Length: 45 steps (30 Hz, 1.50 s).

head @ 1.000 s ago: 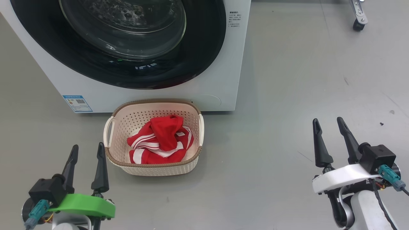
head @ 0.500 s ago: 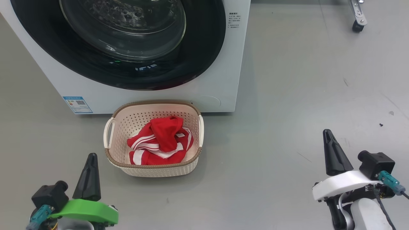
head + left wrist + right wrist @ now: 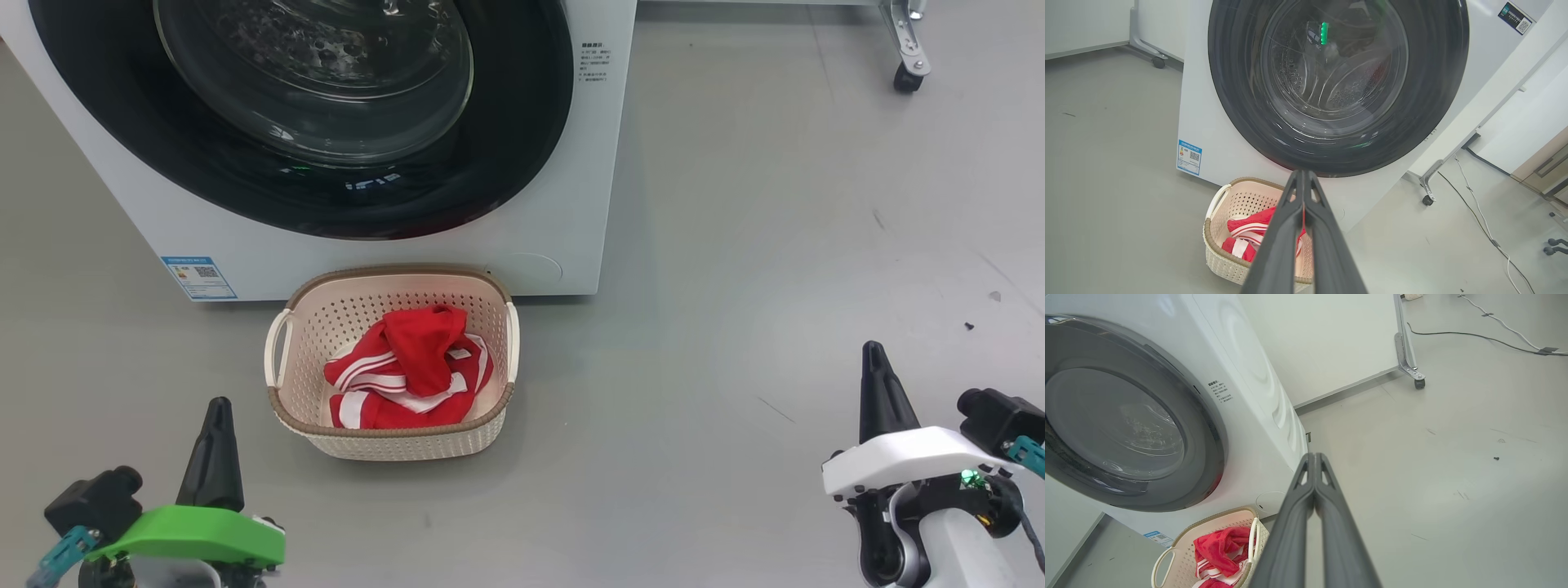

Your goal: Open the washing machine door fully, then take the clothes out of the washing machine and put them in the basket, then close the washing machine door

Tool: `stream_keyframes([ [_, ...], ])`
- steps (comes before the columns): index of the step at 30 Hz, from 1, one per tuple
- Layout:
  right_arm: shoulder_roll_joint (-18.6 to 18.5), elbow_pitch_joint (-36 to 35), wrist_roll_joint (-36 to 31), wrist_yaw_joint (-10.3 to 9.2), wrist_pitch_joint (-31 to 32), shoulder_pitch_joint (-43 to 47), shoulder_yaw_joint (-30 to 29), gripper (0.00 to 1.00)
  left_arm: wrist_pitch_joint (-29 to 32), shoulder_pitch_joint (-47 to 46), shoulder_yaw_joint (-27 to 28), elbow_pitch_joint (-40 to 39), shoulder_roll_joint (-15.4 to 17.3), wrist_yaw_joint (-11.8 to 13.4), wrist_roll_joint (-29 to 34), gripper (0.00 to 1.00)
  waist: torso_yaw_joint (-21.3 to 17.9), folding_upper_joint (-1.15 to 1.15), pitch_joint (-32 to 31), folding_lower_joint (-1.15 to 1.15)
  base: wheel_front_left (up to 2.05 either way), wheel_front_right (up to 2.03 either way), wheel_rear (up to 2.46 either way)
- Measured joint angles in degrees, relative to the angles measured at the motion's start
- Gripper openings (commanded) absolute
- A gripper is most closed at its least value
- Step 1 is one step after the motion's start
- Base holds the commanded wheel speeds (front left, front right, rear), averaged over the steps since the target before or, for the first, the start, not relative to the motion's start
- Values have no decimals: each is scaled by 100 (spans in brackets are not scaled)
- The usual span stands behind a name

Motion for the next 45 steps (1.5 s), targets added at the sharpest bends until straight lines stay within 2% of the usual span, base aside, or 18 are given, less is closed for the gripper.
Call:
stream_keyframes([
  [45, 62, -3, 3270, 58, 939, 1, -547, 0, 920, -10, 316, 54, 5, 0, -3056, 0, -64, 0, -265, 0, 0, 0, 0],
])
